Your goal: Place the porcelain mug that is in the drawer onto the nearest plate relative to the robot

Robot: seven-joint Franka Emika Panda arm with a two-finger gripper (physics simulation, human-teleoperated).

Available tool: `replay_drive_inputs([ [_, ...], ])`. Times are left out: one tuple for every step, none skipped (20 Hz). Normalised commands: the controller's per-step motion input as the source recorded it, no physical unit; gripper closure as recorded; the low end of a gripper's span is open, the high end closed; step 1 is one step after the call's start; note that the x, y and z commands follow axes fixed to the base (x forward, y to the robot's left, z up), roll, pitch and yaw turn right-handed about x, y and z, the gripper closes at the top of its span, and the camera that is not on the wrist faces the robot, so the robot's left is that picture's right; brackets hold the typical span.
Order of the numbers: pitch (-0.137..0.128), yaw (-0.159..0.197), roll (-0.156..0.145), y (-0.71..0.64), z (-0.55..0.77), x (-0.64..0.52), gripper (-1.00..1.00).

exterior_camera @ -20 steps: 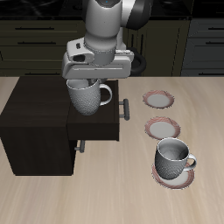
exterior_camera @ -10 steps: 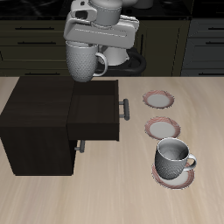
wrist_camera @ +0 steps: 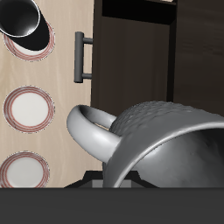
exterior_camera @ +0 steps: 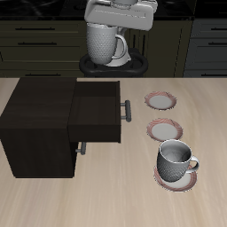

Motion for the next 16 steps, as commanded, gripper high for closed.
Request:
replay_drive_inputs([
  [-0.031, 0.012, 0.091, 0.83, -0.05, -0.65, 1.00],
  [-0.040, 0.059, 0.162, 0.94, -0.14, -0.66, 1.00],
  [-0.014, 0.097, 0.101, 0.54, -0.13, -0.31, 1.00],
  [0.024, -0.054, 0.037, 0.45, -0.15, -0.35, 1.00],
  [0.002, 0.084, 0.100, 0.60, -0.20, -0.36, 1.00],
  [-0.001, 0.024, 0.056, 0.48, -0.15, -0.34, 1.00],
  [0.007, -0.034, 0.102, 0.57, -0.17, -0.39, 1.00],
  [-0.034, 0.068, 0.063, 0.55, -0.15, -0.39, 1.00],
  [0.000, 0.003, 0.031, 0.42, -0.12, -0.31, 1.00],
  [0.049, -0.109, 0.046, 0.38, -0.16, -0.32, 1.00],
  [-0.054, 0.086, 0.016, 0.94, -0.40, -0.69, 1.00],
  [0.030, -0.112, 0.021, 0.38, -0.28, -0.31, 1.00],
  [0.015, 0.118, 0.102, 0.56, -0.38, -0.29, 1.00],
  [0.016, -0.019, -0.052, 0.26, -0.34, -0.25, 1.00],
  [0.045, -0.136, -0.007, 0.28, -0.34, -0.23, 1.00],
  [0.048, 0.085, 0.137, 0.49, -0.43, -0.23, 1.00],
])
